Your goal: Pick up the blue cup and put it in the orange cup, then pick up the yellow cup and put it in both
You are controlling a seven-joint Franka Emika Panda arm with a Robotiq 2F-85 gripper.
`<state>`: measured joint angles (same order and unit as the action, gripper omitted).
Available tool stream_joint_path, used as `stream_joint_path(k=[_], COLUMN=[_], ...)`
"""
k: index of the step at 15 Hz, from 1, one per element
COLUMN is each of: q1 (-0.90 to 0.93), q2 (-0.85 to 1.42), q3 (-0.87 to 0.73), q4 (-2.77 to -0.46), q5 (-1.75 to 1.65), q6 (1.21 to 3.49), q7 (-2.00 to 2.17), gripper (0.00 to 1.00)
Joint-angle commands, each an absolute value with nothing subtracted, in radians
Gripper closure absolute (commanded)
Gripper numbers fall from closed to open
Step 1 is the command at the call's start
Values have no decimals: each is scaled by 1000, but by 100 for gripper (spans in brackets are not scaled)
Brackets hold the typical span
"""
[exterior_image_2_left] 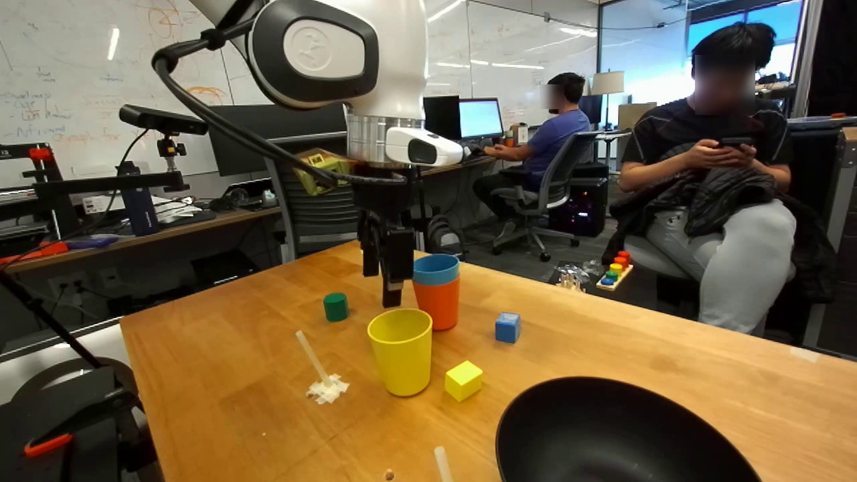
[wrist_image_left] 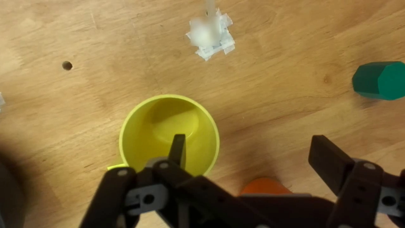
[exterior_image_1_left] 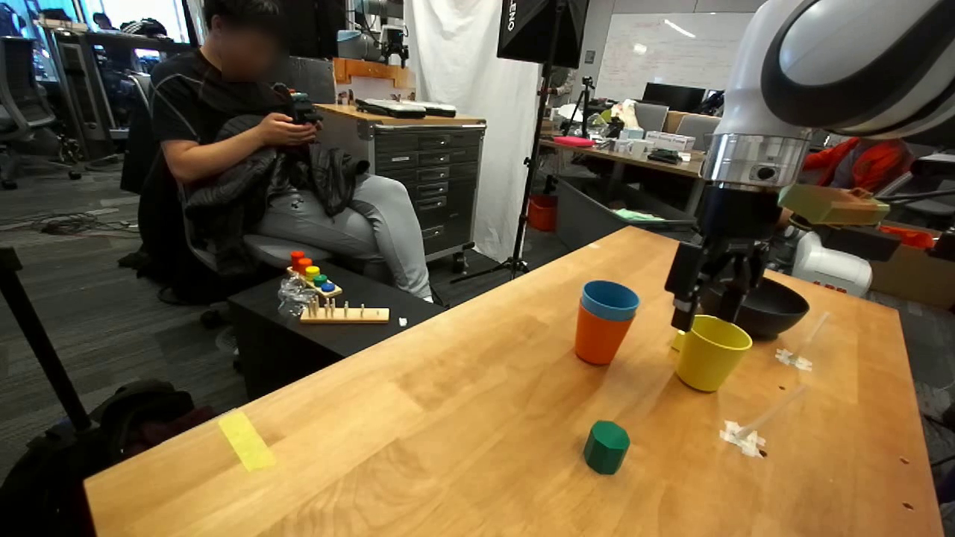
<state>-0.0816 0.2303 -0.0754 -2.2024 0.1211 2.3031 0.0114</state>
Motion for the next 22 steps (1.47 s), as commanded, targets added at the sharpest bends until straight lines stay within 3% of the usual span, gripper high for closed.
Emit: stream_joint_path(k=[1,10,16,22], q1=[-82,-87,-81,-71], q2=[253,309,327,315], q3=[-80,-79,-83,-85], q4=[-2176,-2156,-2141,-2149], q5=[93,106,88,62], q6=[2306,2294,2278,2282], q7=[19,17,31,46], gripper=[0,1,56,99])
